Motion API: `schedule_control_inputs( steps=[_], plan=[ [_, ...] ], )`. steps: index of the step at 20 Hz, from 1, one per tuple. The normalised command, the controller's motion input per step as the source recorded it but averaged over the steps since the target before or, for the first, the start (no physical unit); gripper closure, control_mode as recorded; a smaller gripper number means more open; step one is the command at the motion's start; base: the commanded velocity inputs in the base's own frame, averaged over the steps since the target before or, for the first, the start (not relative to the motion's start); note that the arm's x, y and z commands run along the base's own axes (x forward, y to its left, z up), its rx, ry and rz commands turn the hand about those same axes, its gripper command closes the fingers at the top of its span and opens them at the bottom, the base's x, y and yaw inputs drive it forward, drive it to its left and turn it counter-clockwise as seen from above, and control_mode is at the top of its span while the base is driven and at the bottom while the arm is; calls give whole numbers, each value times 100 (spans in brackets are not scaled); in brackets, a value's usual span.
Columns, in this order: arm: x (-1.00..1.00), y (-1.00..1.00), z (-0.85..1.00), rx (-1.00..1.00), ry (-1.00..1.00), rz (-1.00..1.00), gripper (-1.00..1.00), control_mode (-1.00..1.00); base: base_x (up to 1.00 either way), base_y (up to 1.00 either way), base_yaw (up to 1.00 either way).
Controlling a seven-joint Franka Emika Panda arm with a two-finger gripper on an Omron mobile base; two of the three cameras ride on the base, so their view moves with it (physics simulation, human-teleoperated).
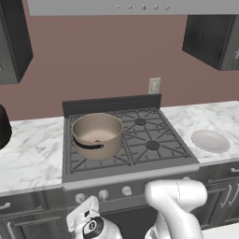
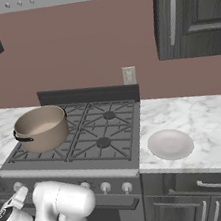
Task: Retrieve the frozen meat and place it in the pot on a burner. Then turn the burner on.
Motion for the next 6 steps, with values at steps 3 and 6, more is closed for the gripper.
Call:
schedule_control_inputs(
  steps=[3, 6],
  plan=[
    [22, 0, -29, -46, 12, 12, 100, -100, 0, 0, 0],
    [24, 0, -33, -48, 9, 13, 100, -100, 0, 0, 0]
  ],
)
